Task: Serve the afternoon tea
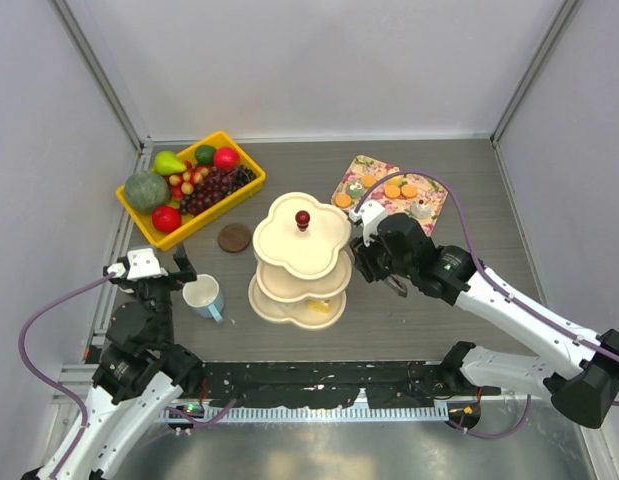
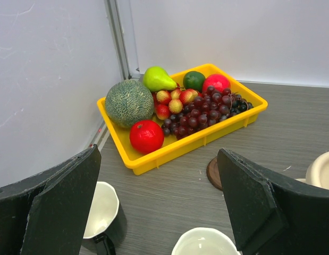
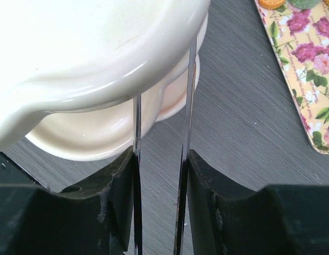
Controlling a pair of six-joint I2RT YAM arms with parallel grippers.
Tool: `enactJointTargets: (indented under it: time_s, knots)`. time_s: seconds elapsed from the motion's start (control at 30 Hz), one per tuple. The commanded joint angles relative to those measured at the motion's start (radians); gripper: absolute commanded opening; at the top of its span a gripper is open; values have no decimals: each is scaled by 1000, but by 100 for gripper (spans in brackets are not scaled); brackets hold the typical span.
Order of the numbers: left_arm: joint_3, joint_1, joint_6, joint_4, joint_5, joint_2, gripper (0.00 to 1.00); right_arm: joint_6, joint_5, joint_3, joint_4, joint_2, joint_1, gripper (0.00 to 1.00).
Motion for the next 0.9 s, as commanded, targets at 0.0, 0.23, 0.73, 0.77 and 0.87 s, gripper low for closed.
enactJointTargets:
  time_s: [0.0,0.23,0.73,0.77,0.87]
  knots:
    - [12,6,-10,32,-2,-1,99,-15,-22,4,53,10,22,44]
    - [14,5,-10,32,-2,-1,99,-14,-21,9,45,31,38,45]
    - [14,5,-10,34,4,6,99,-68,-77,-28,119,19,53,46]
    - [14,6,-10,32,4,6,99,-71,-79,-30,128,24,53,46]
    - [14,5,-10,34,3,7,99,-77,-84,-30,151,38,56,46]
